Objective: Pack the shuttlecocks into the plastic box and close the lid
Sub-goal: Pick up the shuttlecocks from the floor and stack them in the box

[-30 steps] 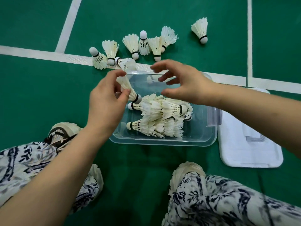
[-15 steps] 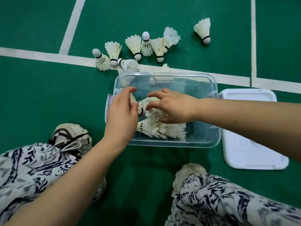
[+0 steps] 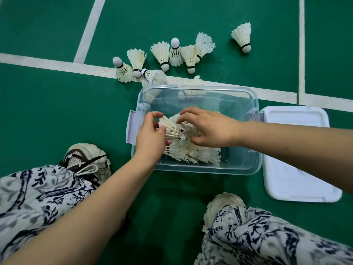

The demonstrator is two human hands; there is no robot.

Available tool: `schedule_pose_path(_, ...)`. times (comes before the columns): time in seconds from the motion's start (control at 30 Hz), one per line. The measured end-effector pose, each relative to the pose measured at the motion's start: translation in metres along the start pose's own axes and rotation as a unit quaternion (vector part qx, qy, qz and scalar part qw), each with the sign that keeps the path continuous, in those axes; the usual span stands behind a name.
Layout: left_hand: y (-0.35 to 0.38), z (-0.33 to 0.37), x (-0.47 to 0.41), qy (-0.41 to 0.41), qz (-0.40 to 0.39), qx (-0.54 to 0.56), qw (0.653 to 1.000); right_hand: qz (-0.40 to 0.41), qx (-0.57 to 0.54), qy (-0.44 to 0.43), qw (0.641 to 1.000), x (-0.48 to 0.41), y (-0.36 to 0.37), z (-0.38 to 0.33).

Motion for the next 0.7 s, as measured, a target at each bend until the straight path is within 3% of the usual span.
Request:
schedule_pose_path(0.1,0.004,-0.009,-0.006,-0.077,-0.035,0.018,0.996,-0.010,-0.003,0.004,1.000,0.001,0.002,0.000)
schedule_pose_path(0.23,-0.001,-0.006,-0.015,-0.079,-0.083,-0.177,0.978,-0.001,-0.012,0.005,1.000,0.003,0.000,0.002)
schedule_pose_path(0.37,-0.006,0.014,-0.009,-0.005,-0.117,-0.427,0.897,0.021,-0.019,0.014,1.000,0.005,-0.007,0.003)
schedule_pose_path(0.53,-0.014,0.046,-0.007,0.043,-0.116,-0.539,0.833,0.049,-0.029,0.013,0.998,0.003,-0.013,0.008)
schedule_pose_path(0.63,-0.022,0.068,-0.011,0.063,-0.125,-0.537,0.832,0.059,-0.029,0.015,0.998,0.004,-0.015,0.010)
schedule_pose_path(0.7,-0.029,0.085,-0.017,0.085,-0.118,-0.491,0.859,0.063,-0.030,0.019,0.997,0.006,-0.017,0.011)
Point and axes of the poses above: each hand's wrist, its own x-axis away from the middle knuckle, its own y-axis out of the palm, z = x × y, the point moved 2 cm from there along -x, towards the middle knuckle, and after that the axes turned 4 degrees about -z, right-handed, at the moved point
